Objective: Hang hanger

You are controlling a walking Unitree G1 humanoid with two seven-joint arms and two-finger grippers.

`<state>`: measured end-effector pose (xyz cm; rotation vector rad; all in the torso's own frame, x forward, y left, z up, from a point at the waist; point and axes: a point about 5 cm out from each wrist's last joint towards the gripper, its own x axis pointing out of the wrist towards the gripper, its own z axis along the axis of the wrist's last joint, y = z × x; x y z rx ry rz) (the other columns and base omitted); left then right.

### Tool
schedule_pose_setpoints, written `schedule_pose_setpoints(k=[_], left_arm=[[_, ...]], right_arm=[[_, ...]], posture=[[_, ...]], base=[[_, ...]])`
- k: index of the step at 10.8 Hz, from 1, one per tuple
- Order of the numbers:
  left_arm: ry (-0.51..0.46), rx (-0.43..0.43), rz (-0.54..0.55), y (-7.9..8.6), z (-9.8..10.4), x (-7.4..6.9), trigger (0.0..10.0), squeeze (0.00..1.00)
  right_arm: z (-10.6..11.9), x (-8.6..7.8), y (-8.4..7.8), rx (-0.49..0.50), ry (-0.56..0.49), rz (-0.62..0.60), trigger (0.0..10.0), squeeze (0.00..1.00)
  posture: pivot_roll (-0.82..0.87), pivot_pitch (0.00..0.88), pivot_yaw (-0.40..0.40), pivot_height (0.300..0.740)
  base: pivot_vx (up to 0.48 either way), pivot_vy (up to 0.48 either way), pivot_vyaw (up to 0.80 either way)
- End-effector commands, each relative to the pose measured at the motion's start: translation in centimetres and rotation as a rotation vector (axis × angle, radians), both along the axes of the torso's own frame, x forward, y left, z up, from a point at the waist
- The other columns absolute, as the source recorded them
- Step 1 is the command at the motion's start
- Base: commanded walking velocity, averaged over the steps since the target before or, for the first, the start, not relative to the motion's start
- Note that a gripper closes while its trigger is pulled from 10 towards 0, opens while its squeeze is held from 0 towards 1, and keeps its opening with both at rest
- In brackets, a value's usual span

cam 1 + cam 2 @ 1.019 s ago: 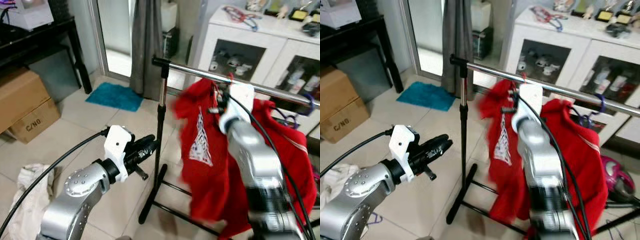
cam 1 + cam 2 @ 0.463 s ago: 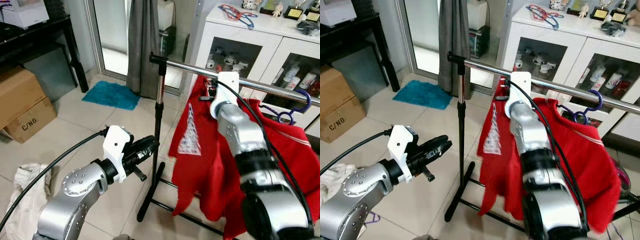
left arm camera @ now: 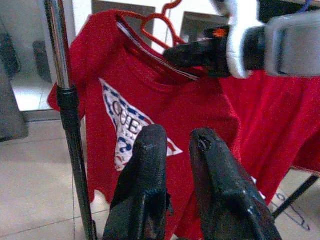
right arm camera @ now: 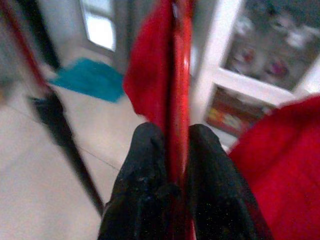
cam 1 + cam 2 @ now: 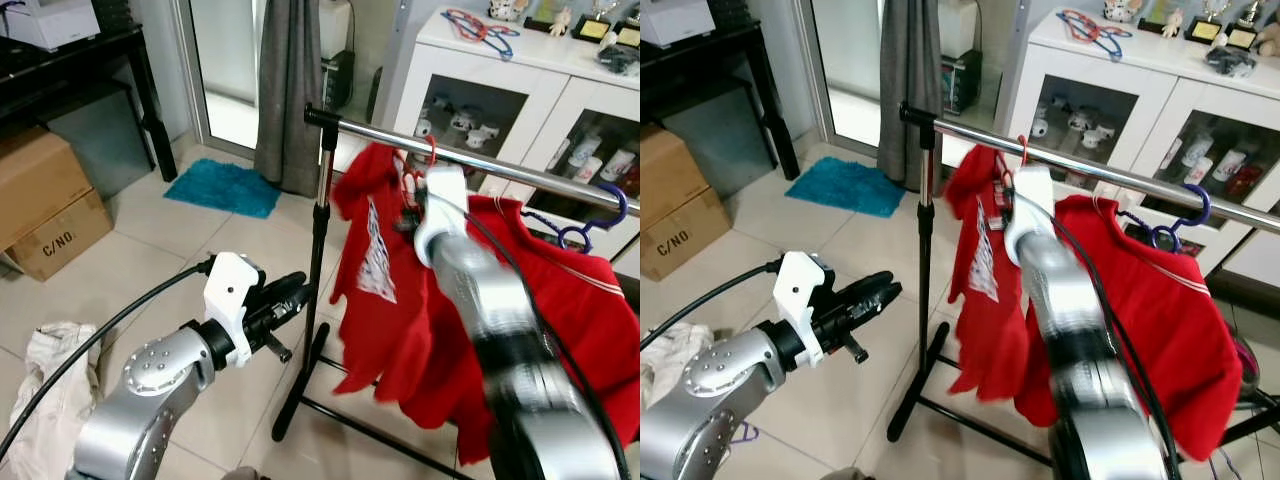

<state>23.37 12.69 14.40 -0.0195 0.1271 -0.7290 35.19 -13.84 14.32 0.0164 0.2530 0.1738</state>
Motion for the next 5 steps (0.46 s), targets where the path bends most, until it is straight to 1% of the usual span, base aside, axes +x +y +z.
schedule_pose_setpoints(k=[1,2,3,4,5], left_arm=[[-0.047,0.013,0.071,0.4,0.4,0.5,10.0,0.00],[-0.090,-0.009,0.161,0.7,0.8,1.1,10.0,0.00],[-0.100,-0.034,0.209,0.9,1.2,1.3,10.0,0.00],[-0.101,-0.053,0.234,0.9,1.3,1.3,10.0,0.00],[-0.100,-0.055,0.243,0.8,1.3,1.3,10.0,0.00]], right_arm=[[2.4,-0.8,0.1,0.034,-0.110,0.089,10.0,1.00],[3.5,-2.4,-0.8,0.043,-0.169,0.130,10.0,1.00],[4.4,-4.2,-1.1,0.111,-0.216,0.183,10.0,1.00],[5.1,-5.5,-1.2,0.166,-0.260,0.222,10.0,1.00],[5.5,-6.7,-1.8,0.198,-0.295,0.203,10.0,1.00]], posture=[[0.13,0.033,-0.053,0.740],[0.13,0.033,-0.053,0.740],[0.12,0.033,-0.048,0.740],[0.11,0.032,-0.047,0.740],[0.11,0.028,-0.046,0.740]], base=[[0.000,0.000,0.00],[0.000,0.000,0.00],[0.000,0.000,0.00],[0.000,0.000,0.00],[0.000,-0.409,0.00]])
